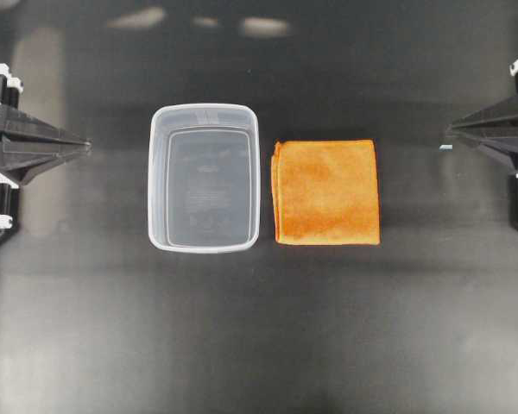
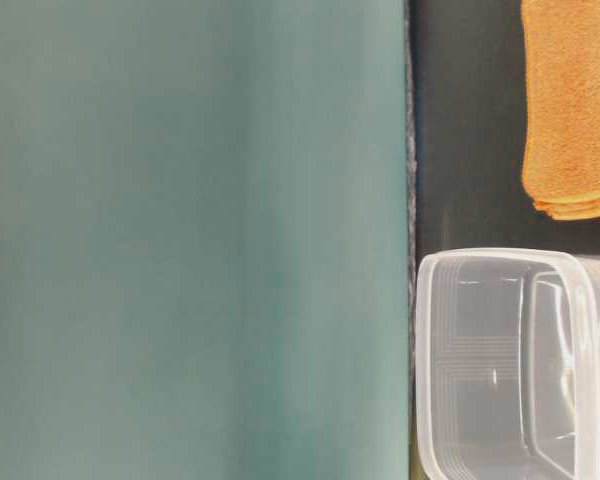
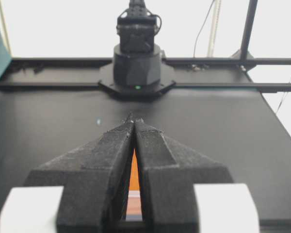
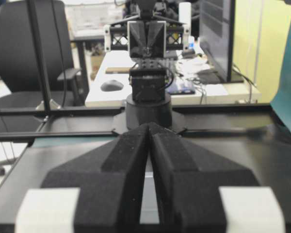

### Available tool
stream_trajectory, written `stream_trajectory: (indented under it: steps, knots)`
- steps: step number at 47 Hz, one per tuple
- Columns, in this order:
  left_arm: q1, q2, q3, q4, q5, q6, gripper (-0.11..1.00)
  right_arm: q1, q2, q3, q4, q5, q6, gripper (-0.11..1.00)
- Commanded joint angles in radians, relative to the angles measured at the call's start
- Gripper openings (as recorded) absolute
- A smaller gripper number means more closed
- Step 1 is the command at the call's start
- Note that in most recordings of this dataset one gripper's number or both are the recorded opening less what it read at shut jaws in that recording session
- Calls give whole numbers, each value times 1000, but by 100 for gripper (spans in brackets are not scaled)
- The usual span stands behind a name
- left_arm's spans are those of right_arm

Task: Place the orange towel into the container with the left arm.
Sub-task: 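Move the left gripper inward over the clear plastic container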

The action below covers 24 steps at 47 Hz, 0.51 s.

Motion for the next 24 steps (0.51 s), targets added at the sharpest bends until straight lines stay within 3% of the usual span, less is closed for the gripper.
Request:
stream_trajectory:
  steps: [1,4,7,16,24]
  knots:
    - [5,26,-46,38,31,-34,6,9,8,-20,5,-14,9,1]
    - [3,52,-80,40,84,-60,9,8,8,-20,17,-15,17,1]
    - [-2,83,-112,40,127,-77,1,9,6,-21,17,-11,34,1]
    - [-12,189,-222,40,247,-67,0,8,3,-20,17,-2,112,1]
    - [-12,293,-318,41,327,-66,0,-6,-8,-20,17,94,118,1]
